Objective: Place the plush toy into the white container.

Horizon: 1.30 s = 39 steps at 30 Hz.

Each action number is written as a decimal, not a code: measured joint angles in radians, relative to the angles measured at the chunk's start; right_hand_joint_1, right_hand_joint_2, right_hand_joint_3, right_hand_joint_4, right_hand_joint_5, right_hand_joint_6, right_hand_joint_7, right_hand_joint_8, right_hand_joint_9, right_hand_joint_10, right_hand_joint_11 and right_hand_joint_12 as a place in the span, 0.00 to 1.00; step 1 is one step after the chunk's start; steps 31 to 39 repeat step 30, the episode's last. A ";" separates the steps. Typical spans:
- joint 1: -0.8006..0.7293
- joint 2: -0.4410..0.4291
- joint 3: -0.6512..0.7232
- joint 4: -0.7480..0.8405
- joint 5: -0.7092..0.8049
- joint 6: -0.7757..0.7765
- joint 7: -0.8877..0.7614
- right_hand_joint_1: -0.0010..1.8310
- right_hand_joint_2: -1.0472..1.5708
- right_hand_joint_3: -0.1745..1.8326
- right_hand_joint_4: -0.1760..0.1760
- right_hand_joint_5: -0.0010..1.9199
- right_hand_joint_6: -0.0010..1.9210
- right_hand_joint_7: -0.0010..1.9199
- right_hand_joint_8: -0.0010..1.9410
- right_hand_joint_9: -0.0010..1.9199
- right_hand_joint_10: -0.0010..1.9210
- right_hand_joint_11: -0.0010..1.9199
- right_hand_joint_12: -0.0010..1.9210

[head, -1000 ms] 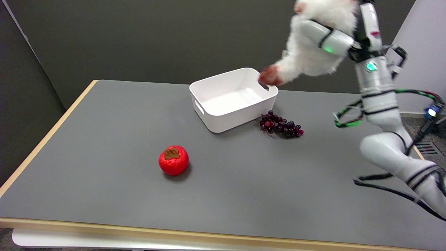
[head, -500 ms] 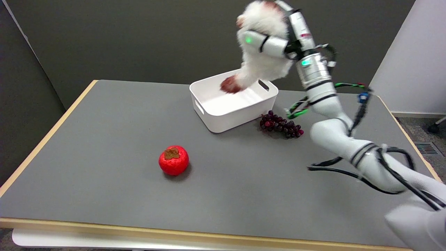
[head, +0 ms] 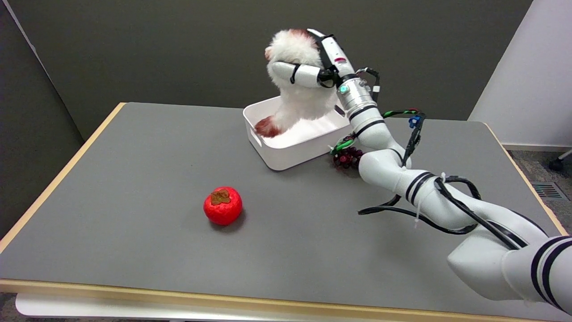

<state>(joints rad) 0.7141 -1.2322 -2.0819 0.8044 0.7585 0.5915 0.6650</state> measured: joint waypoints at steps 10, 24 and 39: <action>-0.015 -0.002 -0.020 0.009 0.008 -0.022 0.023 0.32 0.62 0.38 0.44 0.00 0.00 0.00 0.00 0.00 0.00 0.00 0.00; -0.187 0.055 0.045 0.158 0.033 0.063 0.046 0.26 0.67 0.45 0.50 0.00 0.00 0.00 0.00 0.00 0.00 0.00 0.00; -0.269 0.072 0.083 0.217 0.099 0.245 0.076 0.24 0.67 0.51 0.46 0.00 0.00 0.00 0.02 0.00 0.02 0.00 0.02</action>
